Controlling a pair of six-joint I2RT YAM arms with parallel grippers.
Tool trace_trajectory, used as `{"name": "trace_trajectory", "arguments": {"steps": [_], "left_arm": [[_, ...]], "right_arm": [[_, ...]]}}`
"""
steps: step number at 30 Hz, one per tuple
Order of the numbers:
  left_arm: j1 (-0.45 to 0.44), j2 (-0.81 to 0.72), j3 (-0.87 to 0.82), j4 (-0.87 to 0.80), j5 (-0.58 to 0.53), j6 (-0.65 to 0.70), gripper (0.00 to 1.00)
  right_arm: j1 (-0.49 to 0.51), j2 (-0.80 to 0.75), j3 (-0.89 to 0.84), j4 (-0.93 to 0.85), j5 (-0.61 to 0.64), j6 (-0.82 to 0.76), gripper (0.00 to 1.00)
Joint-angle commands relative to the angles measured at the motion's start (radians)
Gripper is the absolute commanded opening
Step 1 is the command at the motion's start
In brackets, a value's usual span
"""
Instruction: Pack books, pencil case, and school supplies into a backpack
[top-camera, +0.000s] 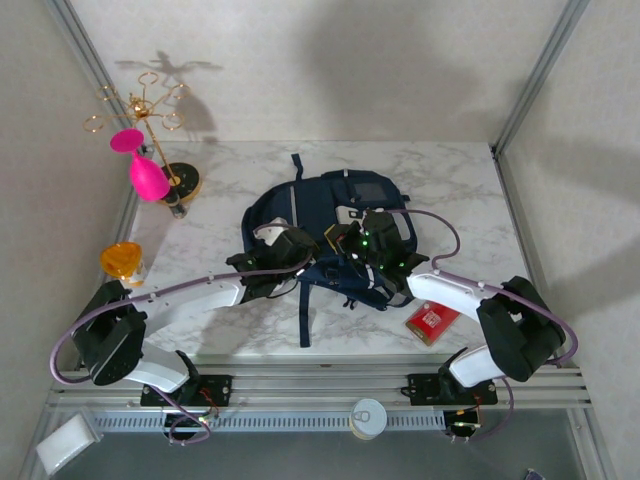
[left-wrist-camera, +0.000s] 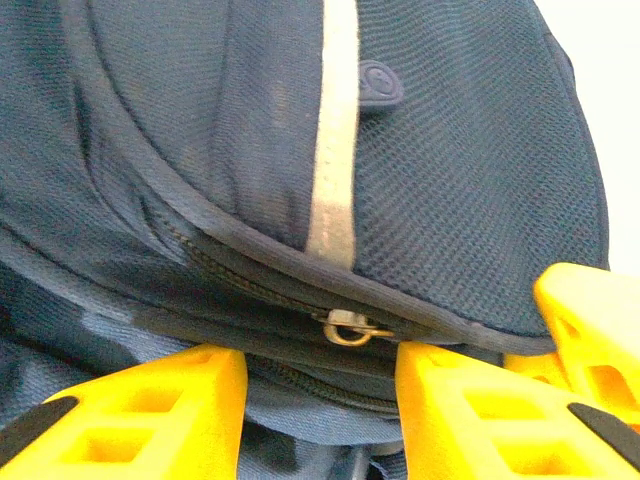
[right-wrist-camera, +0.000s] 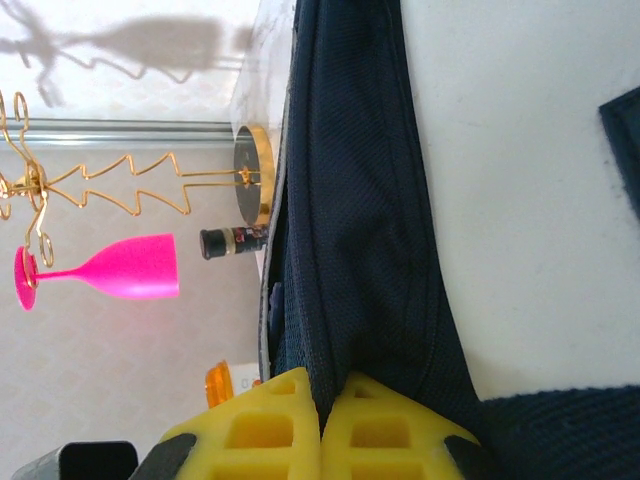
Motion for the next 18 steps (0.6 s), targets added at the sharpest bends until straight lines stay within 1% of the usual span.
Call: {"name": "trace_trajectory", "arguments": {"steps": [1, 6, 9, 13, 18], "left_arm": [[-0.027, -0.008, 0.056, -0.002, -0.038, -0.026, 0.47], [-0.039, -0.005, 0.068, -0.005, -0.042, 0.004, 0.55], [-0.039, 0.026, 0.095, -0.039, -0.067, 0.027, 0.56], [-0.037, 0.063, 0.111, -0.07, -0.079, 0.037, 0.54], [-0.039, 0.053, 0.083, -0.077, -0.106, 0.031, 0.5]], "right_arm": [[0.022, 0.015, 0.011, 0.131, -0.05, -0.01, 0.0], [0.023, 0.031, 0.012, 0.14, -0.05, -0.007, 0.0], [0.023, 0.037, 0.014, 0.14, -0.051, -0.005, 0.0], [0.021, 0.034, 0.014, 0.133, -0.046, -0.004, 0.0], [0.012, 0.019, 0.009, 0.133, -0.056, 0.011, 0.0]]}}
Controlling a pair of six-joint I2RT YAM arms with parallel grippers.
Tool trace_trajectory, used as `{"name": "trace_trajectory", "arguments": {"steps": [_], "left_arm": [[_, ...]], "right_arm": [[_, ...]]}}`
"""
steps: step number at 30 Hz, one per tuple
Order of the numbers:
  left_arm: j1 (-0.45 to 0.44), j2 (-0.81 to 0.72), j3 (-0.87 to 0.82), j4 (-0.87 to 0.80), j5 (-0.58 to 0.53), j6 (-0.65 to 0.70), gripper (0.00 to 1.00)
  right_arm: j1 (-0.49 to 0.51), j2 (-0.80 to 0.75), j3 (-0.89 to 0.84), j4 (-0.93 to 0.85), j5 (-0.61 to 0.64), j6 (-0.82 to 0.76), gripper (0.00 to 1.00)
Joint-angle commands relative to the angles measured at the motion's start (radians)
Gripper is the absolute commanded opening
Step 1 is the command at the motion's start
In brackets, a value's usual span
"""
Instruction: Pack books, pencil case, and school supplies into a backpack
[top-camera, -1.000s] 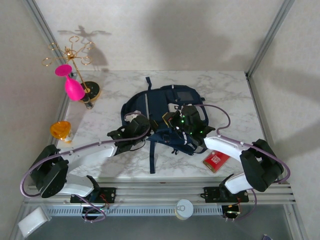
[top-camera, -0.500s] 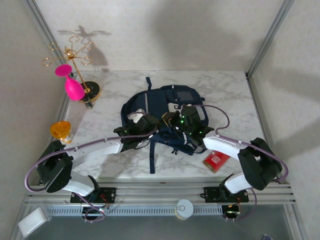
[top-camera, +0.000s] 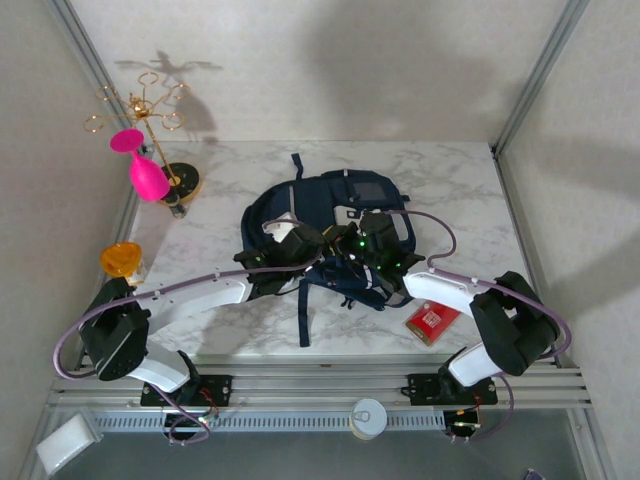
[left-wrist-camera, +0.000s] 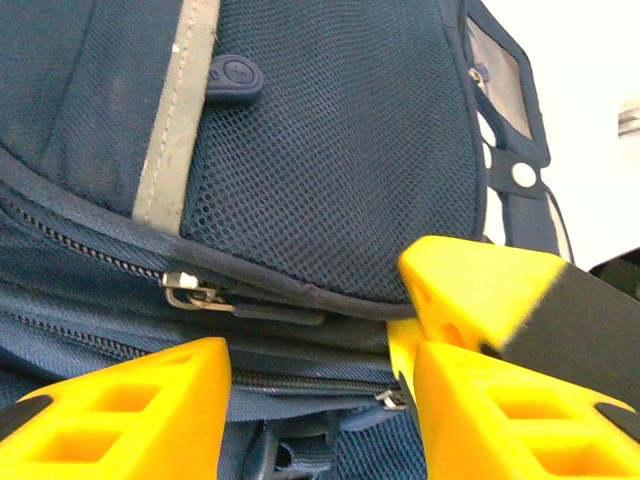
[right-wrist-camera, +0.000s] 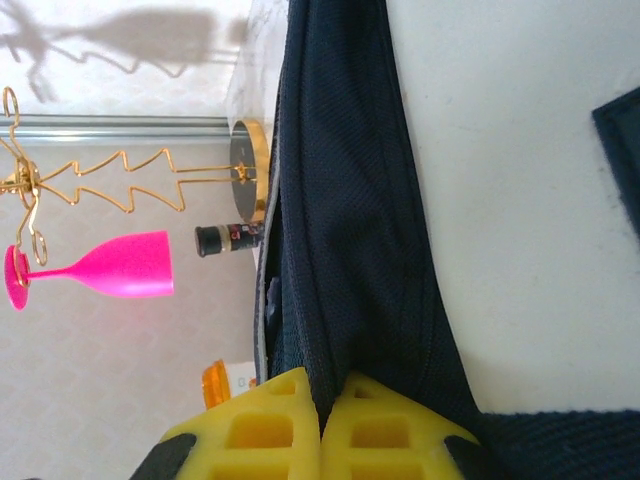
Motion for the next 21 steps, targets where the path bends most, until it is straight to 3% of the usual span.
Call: {"name": "trace_trajectory", "arguments": {"steps": [1, 10, 13, 21], "left_arm": [[-0.002, 0.008, -0.005, -0.046, -0.06, 0.003, 0.49], [0.009, 0.036, -0.003, -0.051, -0.046, 0.004, 0.5], [0.016, 0.061, 0.001, -0.058, -0.086, -0.014, 0.57], [0.047, 0.096, 0.006, -0.054, -0.11, -0.016, 0.52]], "right_arm": [[0.008, -0.02, 0.01, 0.105, -0.054, 0.004, 0.0], [0.007, -0.029, 0.042, 0.095, -0.062, -0.003, 0.0], [0.008, -0.038, 0.057, 0.07, -0.045, -0.023, 0.0], [0.006, -0.045, 0.053, 0.066, -0.05, -0.019, 0.0]]}}
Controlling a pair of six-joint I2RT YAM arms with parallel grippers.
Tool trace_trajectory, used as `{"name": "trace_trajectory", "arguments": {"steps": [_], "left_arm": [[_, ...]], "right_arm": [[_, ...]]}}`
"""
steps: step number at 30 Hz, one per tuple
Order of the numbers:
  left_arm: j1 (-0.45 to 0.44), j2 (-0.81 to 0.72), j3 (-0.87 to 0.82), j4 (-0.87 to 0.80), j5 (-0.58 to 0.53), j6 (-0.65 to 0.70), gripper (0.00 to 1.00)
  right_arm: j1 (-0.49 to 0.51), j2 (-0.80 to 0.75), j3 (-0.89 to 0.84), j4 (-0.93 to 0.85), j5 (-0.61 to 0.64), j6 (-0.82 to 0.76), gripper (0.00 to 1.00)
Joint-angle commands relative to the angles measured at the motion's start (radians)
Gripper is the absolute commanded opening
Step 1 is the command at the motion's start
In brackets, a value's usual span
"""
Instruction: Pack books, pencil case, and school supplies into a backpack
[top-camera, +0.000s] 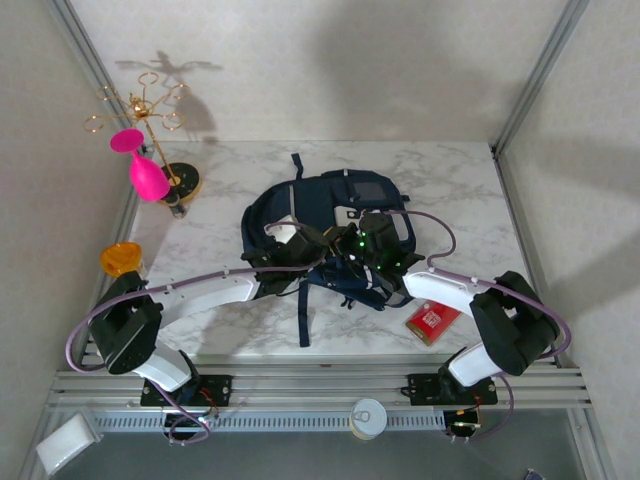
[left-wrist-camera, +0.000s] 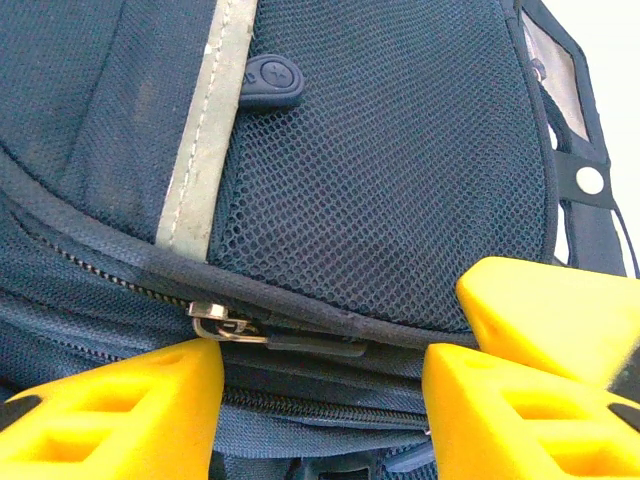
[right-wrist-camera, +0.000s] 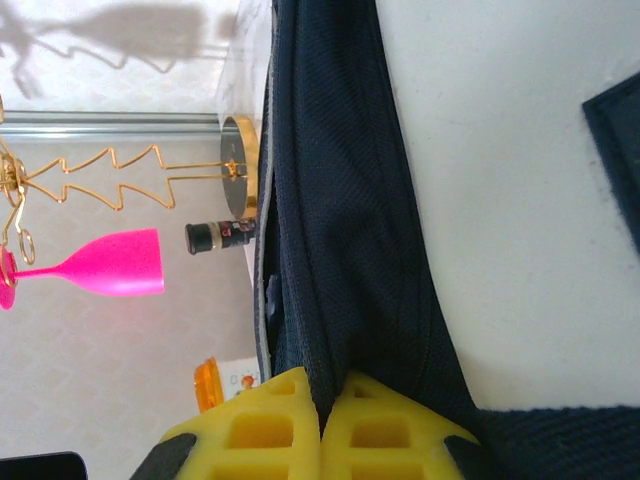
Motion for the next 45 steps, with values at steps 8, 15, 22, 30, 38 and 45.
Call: {"name": "trace_trajectory", "arguments": {"steps": [8, 15, 22, 30, 38, 45], "left_arm": [[0.037, -0.022, -0.12, -0.083, -0.112, -0.053, 0.54], [0.06, -0.094, -0.134, -0.122, -0.146, -0.026, 0.57], [0.048, -0.155, -0.091, -0.18, -0.165, -0.027, 0.58], [0.021, -0.114, -0.04, -0.067, -0.056, 0.034, 0.58], [-0.008, -0.064, 0.0, -0.076, -0.06, 0.004, 0.57], [0.008, -0.005, 0.023, -0.044, -0.073, 0.004, 0.59]], "right_arm": [[-0.071, -0.071, 0.03, 0.121, -0.089, 0.019, 0.0], [-0.076, -0.089, 0.053, 0.098, -0.079, -0.002, 0.0], [-0.076, -0.074, 0.038, 0.118, -0.086, 0.015, 0.0], [-0.076, -0.055, 0.046, 0.125, -0.086, 0.015, 0.0], [-0.076, -0.035, 0.046, 0.133, -0.091, 0.02, 0.0], [-0.076, -0.036, 0.043, 0.141, -0.095, 0.027, 0.0]]}}
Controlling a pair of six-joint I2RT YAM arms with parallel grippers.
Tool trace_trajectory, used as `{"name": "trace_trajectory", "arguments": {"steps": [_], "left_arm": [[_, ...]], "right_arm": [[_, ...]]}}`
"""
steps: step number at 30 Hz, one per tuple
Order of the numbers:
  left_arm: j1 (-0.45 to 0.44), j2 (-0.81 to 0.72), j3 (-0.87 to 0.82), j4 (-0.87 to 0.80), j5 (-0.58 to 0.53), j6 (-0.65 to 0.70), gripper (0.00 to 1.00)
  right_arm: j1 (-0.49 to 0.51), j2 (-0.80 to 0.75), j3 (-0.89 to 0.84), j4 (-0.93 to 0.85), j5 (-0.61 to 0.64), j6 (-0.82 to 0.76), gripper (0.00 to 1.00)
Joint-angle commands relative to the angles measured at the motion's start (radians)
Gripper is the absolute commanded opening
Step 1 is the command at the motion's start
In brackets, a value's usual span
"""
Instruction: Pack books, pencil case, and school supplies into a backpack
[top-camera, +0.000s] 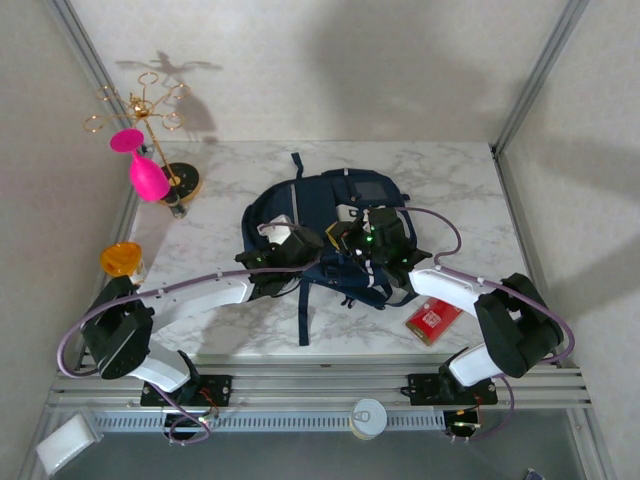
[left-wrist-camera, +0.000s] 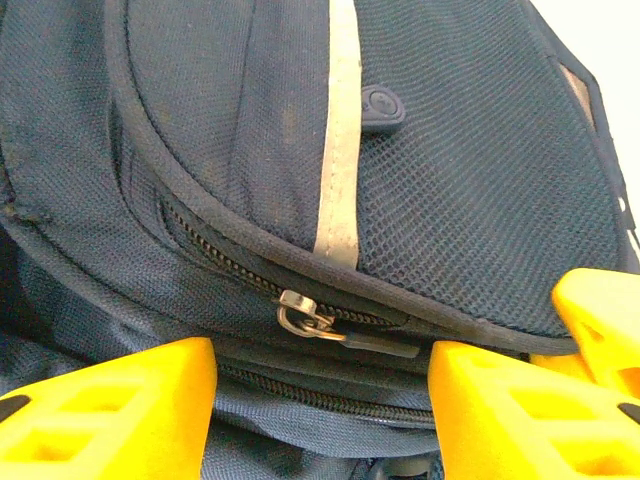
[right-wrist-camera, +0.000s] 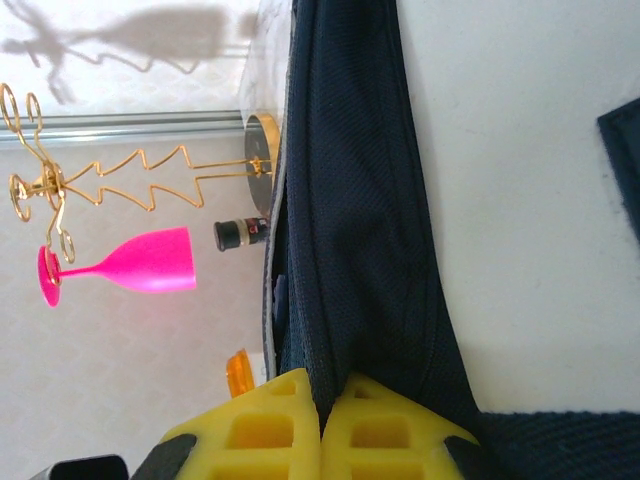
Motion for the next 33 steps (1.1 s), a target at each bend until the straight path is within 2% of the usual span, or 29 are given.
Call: {"name": "trace_trajectory", "arguments": {"steps": [1, 3, 6, 13, 18, 21, 28, 33], "left_arm": [[0.017, 0.055, 0.054, -0.018, -0.022, -0.012, 0.59], [0.022, 0.081, 0.068, -0.023, -0.031, -0.019, 0.6], [0.024, 0.082, 0.057, -0.032, -0.06, -0.03, 0.55], [0.04, -0.037, -0.054, -0.099, -0.076, -0.023, 0.44], [0.057, -0.176, -0.138, -0.132, -0.049, 0.024, 0.44], [0.065, -0.224, -0.135, -0.111, -0.001, 0.079, 0.48], [0.061, -0.153, -0.032, -0.053, 0.157, 0.181, 0.54], [0.037, -0.062, 0.029, -0.049, 0.107, 0.119, 0.53]], "right_arm": [[-0.011, -0.017, 0.043, 0.129, -0.003, 0.003, 0.0], [-0.011, -0.02, 0.044, 0.124, -0.003, -0.001, 0.0], [-0.011, -0.023, 0.04, 0.116, -0.004, -0.005, 0.0], [-0.016, -0.02, 0.041, 0.117, -0.013, -0.012, 0.0], [-0.016, -0.022, 0.044, 0.11, -0.008, -0.017, 0.0], [-0.016, -0.017, 0.044, 0.119, -0.003, -0.014, 0.0], [-0.015, -0.001, 0.053, 0.112, 0.001, -0.012, 0.0], [-0.011, 0.01, 0.056, 0.125, -0.009, 0.005, 0.0]]}}
